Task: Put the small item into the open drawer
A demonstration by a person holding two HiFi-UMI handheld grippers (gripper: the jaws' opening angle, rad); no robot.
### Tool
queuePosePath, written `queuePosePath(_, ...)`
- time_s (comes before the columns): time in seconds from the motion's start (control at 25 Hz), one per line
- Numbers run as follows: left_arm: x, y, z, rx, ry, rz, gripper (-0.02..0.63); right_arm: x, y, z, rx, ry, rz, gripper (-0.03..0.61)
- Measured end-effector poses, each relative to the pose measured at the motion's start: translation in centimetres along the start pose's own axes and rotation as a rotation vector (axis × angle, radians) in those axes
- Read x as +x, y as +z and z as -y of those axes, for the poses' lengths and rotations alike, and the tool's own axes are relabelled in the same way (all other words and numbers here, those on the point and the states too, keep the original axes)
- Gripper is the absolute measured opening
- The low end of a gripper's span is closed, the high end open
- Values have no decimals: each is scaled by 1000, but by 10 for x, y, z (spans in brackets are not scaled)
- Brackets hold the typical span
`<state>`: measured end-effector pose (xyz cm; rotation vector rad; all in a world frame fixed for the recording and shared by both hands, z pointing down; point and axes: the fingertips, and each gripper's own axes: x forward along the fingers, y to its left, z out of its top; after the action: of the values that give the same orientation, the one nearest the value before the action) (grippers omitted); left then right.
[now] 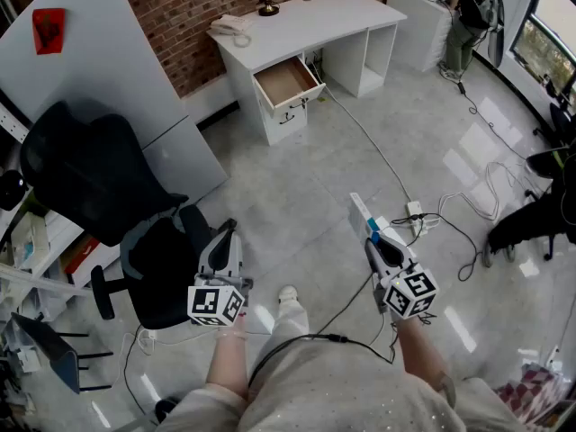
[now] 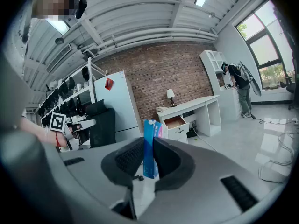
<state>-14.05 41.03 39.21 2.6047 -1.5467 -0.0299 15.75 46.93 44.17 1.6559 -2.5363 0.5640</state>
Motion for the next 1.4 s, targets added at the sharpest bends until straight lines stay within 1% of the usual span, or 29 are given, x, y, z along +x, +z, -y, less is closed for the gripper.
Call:
queuePosePath(0.2,25,-3,-21,-41,-14,-3,6,31,3,8,11,-30,-2,67)
queuePosePath(0.48,59,-10,-46,-64,-67,-29,6,66,12,8,22,-74,10,67)
queuePosePath(0.72,92,-15,-61,-84,-146,-53,6,89,13,13,41,-139,14,67)
queuePosePath(0.92,118,-15,-70,-89,-219,-58,6,107,20,18,64,-188,45,67)
queuePosePath(1.0,124,-15,-73,-93,-242,-56,6,112,23,17,72,-197,65,67)
queuePosePath(1.2,139,-11,-75,-117,-270,-46,6,122,36,20,84,-207,95,67)
queuePosePath(1.4,149,-9,-83,-135,-281,-47,6,140,49,26,95,-211,114,69)
